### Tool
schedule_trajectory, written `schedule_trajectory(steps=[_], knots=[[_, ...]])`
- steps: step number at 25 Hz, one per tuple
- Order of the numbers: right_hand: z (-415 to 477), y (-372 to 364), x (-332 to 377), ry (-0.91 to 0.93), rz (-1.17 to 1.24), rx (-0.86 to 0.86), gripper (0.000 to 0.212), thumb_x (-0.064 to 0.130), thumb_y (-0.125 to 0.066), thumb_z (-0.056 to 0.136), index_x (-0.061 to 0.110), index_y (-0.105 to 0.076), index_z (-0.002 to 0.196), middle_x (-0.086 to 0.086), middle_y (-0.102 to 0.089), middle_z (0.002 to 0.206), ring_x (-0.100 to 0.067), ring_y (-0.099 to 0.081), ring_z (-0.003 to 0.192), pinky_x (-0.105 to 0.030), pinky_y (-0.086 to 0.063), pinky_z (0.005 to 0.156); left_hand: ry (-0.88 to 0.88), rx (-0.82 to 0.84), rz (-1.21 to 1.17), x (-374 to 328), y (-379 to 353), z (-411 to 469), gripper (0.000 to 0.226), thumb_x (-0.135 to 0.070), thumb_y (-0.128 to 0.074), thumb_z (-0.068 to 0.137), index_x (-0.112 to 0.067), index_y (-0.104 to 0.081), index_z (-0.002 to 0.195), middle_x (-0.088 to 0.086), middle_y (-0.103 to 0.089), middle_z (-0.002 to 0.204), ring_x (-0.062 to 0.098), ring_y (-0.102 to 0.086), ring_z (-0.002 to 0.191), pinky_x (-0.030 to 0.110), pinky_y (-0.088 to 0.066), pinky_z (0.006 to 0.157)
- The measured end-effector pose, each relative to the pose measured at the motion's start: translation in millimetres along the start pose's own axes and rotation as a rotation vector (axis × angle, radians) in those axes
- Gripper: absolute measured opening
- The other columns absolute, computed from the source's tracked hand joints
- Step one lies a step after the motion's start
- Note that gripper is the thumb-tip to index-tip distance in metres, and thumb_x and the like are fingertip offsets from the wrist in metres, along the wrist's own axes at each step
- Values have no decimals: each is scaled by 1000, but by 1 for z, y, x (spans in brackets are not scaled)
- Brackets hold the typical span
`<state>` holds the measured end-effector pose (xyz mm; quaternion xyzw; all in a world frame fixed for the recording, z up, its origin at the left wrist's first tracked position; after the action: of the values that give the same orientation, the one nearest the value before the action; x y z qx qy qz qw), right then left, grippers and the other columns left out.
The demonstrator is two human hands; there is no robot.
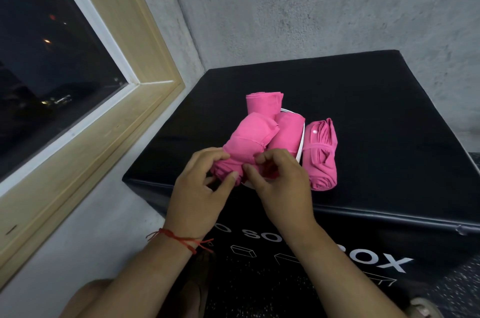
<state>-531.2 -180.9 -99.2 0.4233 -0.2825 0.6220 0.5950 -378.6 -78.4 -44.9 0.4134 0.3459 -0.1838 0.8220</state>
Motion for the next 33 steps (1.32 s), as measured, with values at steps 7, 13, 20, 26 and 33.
schedule_trajectory(steps=[7,13,20,26,33], knots=[[-1,0,3,59,16,-12,14,32,-85,88,23,-77,94,16,-67,94,-11,-66,88,-43,-56,77,-13,39,9,8,-10,-4,64,-21,-90,78,-37,-58,131,-20,-47,142,9,-55,131,33,-57,100],[0,-1,5,-132,454,104,2,4,-80,91,3,-79,93,-14,-70,94,-22,-70,84,-16,-56,74,-27,-39,128,7,-20,-5,45,-18,-77,92,-36,-59,129,-22,-44,143,1,-57,124,33,-60,92],[4,-1,4,175,288,187,5,9,-84,90,9,-80,92,1,-73,99,-22,-71,97,-42,-57,87,-41,-134,145,3,-14,-6,37,-12,-70,95,-33,-60,123,-22,-46,145,-6,-56,115,28,-58,86],[-4,-6,6,395,-126,185,6,29,-80,95,24,-80,100,16,-72,107,-7,-66,106,-44,-41,108,-98,-99,247,2,-1,10,22,-16,-60,102,-30,-65,118,-20,-51,142,-5,-54,115,18,-49,88],[10,25,-24,129,-266,-26,16,22,-75,97,30,-75,112,16,-65,112,-14,-57,110,-46,-42,103,-138,95,201,13,-26,-4,52,-13,-73,94,-41,-59,135,-16,-22,165,13,-36,149,32,-49,110]])
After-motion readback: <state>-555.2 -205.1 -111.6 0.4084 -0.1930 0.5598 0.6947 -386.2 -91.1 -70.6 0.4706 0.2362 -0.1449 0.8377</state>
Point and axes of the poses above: each hand's wrist, its own z-axis towards the middle knuckle, its own y-axis out of the back of the hand, x = y × z, the point moved 8 cm from there along z, towards the middle knuckle
